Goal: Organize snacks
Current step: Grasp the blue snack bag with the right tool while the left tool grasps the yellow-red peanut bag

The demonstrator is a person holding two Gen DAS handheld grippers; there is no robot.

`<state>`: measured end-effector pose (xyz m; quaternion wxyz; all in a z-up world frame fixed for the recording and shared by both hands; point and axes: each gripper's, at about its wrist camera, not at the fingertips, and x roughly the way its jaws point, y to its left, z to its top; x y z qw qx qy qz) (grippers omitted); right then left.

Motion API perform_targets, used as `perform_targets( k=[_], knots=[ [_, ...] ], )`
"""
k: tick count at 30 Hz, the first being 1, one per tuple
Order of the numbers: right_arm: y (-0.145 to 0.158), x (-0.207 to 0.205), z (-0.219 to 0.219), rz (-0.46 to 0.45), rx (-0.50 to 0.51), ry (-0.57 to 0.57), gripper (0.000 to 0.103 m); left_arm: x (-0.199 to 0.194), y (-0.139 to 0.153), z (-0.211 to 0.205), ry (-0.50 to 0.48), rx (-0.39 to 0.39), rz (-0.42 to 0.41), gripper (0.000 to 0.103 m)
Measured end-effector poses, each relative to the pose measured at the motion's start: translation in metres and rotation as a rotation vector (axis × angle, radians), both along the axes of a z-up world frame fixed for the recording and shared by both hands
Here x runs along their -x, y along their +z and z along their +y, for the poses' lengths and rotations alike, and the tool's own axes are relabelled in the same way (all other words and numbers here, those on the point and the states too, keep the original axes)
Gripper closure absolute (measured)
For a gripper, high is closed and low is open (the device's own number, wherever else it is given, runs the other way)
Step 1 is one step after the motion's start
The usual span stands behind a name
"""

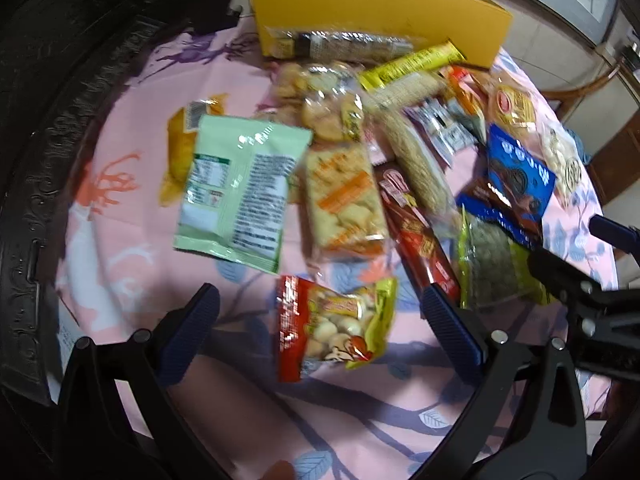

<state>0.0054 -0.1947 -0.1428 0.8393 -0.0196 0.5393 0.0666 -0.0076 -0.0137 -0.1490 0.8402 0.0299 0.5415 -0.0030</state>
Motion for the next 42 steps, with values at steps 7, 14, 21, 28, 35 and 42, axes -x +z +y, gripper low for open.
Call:
perform_targets(
  k=[7, 14, 21, 28, 35, 42],
  knots=[
    [0.002, -0.035, -0.005, -0.073, 0.025, 0.065, 0.001, -0.001, -0.02, -0.018, -0.015, -0.03, 0.004, 0.002],
    [-0.031, -0.089, 0.008, 0.032, 0.095, 0.305, 0.001, 0.006, -0.034, -0.037, -0.022, -0.052, -0.03, 0.002],
    [-0.037, -0.091, 0.009, 0.11, 0.049, 0.455, 0.001, 0.017, -0.042, -0.049, -0.044, -0.028, -0.026, 0.002],
    [-0.056, -0.094, 0.016, 0.102, 0.022, 0.439, 0.001, 0.019, -0.047, -0.045, 0.026, 0.007, -0.032, 0.002],
    [-0.039, -0.076, -0.004, 0.057, -0.099, 0.349, 0.044, 0.006, -0.049, -0.035, -0.001, 0.035, 0.007, 0.002],
    [-0.025, -0.06, -0.014, 0.028, -0.16, 0.299, 0.055, 0.007, -0.05, -0.016, -0.07, 0.051, -0.026, 0.005]
  ],
)
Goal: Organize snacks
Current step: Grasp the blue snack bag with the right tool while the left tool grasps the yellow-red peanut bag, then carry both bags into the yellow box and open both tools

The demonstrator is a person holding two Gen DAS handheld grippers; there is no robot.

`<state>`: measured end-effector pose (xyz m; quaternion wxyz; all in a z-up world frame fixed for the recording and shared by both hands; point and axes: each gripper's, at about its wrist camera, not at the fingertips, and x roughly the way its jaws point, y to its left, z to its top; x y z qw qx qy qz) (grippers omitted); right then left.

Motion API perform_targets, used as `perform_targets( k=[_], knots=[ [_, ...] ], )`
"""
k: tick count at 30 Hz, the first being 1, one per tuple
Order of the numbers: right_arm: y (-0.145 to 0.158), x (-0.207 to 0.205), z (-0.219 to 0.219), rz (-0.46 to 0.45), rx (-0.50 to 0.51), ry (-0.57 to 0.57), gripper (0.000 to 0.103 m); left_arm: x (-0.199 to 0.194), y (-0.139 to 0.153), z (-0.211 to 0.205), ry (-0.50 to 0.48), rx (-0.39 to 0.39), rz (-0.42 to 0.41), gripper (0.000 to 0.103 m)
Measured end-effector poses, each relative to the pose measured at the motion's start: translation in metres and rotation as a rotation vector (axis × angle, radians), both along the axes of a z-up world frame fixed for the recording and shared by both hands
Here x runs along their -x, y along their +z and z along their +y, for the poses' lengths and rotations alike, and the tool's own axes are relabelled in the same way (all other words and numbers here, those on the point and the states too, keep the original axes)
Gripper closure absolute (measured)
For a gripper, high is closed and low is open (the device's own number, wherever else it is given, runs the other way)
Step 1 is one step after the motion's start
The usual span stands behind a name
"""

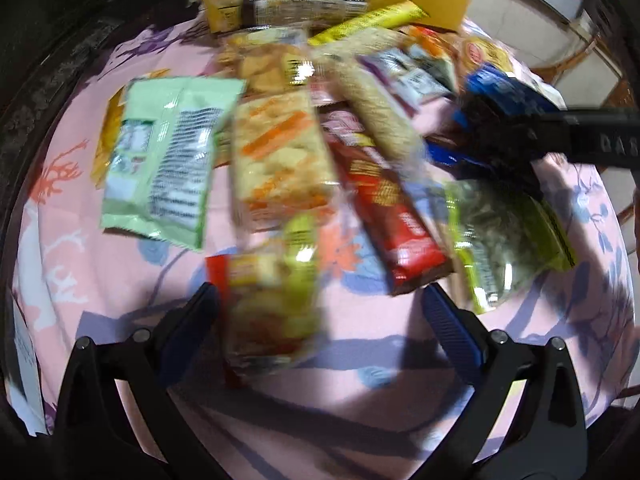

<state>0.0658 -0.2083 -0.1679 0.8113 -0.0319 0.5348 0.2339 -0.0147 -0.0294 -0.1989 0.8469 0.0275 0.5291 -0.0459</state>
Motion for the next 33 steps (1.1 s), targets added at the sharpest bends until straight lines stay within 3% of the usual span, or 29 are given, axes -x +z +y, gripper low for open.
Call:
perform_targets(
  k=[4, 5, 6, 8, 9, 10, 13, 14, 17, 27, 33],
  knots=[
    [-0.01, -0.007, -0.002, 0.05, -0.036, -0.062, 0.05, -0.002, 0.005, 0.017, 0.04, 0.004, -0.022, 0.034],
    [-0.015, -0.009, 0.002, 0.07, -0.043, -0.072, 0.042, -0.002, 0.005, 0.018, 0.036, 0.0, -0.024, 0.037],
    [-0.019, -0.011, 0.005, 0.076, -0.047, -0.067, 0.04, -0.001, 0.005, 0.019, 0.03, -0.003, -0.028, 0.038],
    [-0.021, -0.007, 0.023, 0.024, 0.018, -0.005, 0.022, 0.0, 0.005, 0.021, 0.033, 0.0, -0.032, 0.043],
    [-0.021, -0.002, 0.029, 0.003, 0.049, 0.015, 0.02, -0.003, 0.006, 0.022, 0.033, 0.004, -0.03, 0.046],
    [-0.022, 0.001, 0.035, -0.023, 0.082, 0.024, 0.02, -0.002, 0.007, 0.023, 0.032, -0.001, -0.034, 0.056],
    [-0.018, 0.008, 0.033, -0.075, 0.059, -0.023, 0.052, 0.001, 0.007, 0.029, 0.039, -0.003, -0.04, 0.065],
    [-0.016, 0.008, 0.03, -0.064, 0.029, -0.047, 0.056, 0.002, 0.008, 0.028, 0.031, -0.012, -0.041, 0.067],
    [-0.005, 0.017, 0.031, -0.096, 0.036, -0.063, 0.058, 0.003, 0.014, 0.028, 0.04, 0.004, -0.043, 0.073],
    [0.038, 0.036, 0.008, -0.144, -0.012, -0.087, 0.059, -0.004, 0.068, 0.002, -0.002, 0.051, -0.168, 0.073],
    [0.067, 0.031, 0.012, -0.203, -0.011, -0.094, 0.059, -0.033, 0.095, -0.009, 0.01, 0.084, -0.211, 0.073]
  ],
)
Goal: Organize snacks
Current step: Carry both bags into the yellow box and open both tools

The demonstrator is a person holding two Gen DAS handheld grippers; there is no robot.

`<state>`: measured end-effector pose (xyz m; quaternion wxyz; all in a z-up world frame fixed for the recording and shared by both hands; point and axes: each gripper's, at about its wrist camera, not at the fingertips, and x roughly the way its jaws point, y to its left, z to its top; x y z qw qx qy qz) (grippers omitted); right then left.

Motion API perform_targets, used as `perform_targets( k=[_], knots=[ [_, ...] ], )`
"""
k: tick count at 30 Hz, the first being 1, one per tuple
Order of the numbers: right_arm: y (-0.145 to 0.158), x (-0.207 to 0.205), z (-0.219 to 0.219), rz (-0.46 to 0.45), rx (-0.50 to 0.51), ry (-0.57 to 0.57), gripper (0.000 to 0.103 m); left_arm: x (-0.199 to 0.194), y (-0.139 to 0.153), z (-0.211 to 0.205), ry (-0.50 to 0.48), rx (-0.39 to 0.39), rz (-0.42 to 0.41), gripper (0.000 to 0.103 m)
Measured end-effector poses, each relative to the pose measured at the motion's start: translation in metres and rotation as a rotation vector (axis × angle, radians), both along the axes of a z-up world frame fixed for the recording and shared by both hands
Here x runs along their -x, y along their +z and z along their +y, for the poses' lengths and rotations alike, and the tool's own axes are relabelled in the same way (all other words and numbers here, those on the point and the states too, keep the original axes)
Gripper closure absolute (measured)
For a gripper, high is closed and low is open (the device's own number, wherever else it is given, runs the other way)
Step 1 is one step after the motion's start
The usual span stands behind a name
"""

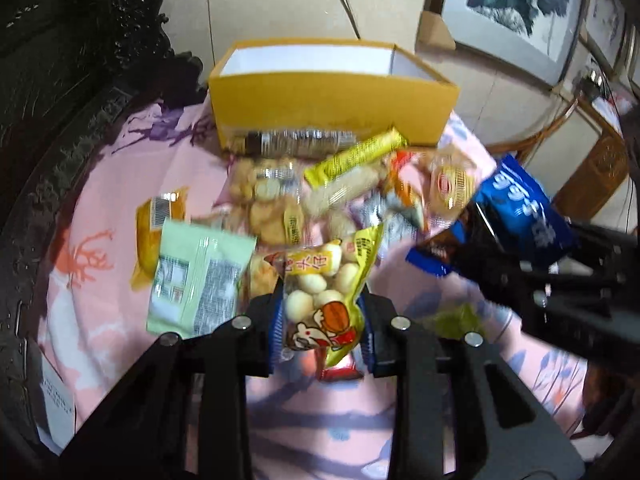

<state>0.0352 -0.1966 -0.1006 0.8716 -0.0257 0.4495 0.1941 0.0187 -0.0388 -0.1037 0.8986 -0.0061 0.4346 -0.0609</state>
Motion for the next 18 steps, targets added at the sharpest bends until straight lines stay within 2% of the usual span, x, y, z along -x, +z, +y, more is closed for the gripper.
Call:
perform_targets(
  k=[6, 11, 18],
  knots=[
    [0.028, -0.035, -0.003, -0.046, -0.006, -0.03, 0.059, -0.051, 0.03, 0.008, 0.05, 0.052, -0.038, 0.073],
    [0.054, -0.075, -0.003, -0.095, -0.015, -0.053, 0.059, -0.092, 0.057, 0.009, 0.062, 0.029, -0.08, 0.073],
    [0.073, -0.144, -0.006, -0.116, -0.031, -0.097, 0.059, -0.163, 0.079, 0.01, 0.08, 0.012, -0.083, 0.072]
  ],
)
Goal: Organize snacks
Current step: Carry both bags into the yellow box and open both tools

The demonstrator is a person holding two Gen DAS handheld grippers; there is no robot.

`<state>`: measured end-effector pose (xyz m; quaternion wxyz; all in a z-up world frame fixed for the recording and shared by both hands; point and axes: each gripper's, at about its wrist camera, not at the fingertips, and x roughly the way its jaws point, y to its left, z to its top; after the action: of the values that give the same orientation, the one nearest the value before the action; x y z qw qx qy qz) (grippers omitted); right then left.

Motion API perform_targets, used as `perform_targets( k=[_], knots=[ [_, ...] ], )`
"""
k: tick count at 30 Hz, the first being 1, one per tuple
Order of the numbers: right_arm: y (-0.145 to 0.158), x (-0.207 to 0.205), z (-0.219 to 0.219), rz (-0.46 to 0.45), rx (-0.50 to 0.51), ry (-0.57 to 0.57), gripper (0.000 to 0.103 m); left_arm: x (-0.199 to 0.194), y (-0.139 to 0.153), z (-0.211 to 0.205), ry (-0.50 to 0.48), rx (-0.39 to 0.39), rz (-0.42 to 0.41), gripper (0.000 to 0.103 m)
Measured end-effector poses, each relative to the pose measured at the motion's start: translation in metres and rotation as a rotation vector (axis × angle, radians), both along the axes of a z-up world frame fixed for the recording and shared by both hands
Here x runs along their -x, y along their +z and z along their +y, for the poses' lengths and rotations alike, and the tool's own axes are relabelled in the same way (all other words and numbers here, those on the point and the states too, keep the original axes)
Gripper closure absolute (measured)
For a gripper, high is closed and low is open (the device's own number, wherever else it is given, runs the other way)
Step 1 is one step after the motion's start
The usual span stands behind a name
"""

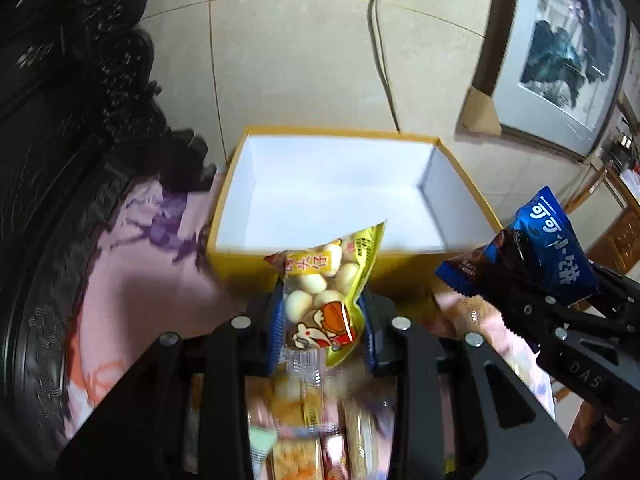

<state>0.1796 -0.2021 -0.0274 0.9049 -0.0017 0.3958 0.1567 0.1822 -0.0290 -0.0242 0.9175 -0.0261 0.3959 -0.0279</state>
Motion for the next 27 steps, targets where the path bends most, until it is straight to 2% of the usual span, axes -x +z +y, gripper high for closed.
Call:
perform_targets(
  k=[6, 9, 10, 11, 13, 17, 21, 27],
  knots=[
    [0.016, -0.073, 0.002, 0.002, -0.01, -0.048, 0.059, -0.077, 0.012, -0.001, 0.004, -0.01, 0.009, 0.072],
    [0.021, -0.1, 0.004, 0.008, -0.009, -0.065, 0.058, -0.114, 0.013, 0.003, 0.018, 0.009, 0.022, 0.069],
    [0.021, -0.107, 0.005, 0.02, -0.007, -0.069, 0.058, -0.12, 0.012, 0.004, 0.022, 0.013, 0.025, 0.058],
    [0.02, -0.115, 0.006, 0.038, -0.001, -0.073, 0.057, -0.128, 0.012, 0.006, 0.031, 0.014, 0.029, 0.035],
    [0.017, -0.13, 0.008, 0.061, 0.031, -0.101, 0.049, -0.14, 0.013, 0.008, 0.047, 0.016, 0.025, 0.011],
    [0.015, -0.136, 0.008, 0.036, 0.071, -0.133, 0.033, -0.147, 0.017, 0.011, 0.049, 0.018, 0.01, 0.009],
    [0.013, -0.133, 0.009, 0.044, 0.07, -0.12, 0.033, -0.144, 0.018, 0.013, 0.039, 0.007, 0.011, 0.008],
    [0.022, -0.108, 0.011, 0.044, 0.073, -0.067, 0.033, -0.11, 0.022, 0.021, 0.032, 0.019, 0.027, 0.008]
  ],
)
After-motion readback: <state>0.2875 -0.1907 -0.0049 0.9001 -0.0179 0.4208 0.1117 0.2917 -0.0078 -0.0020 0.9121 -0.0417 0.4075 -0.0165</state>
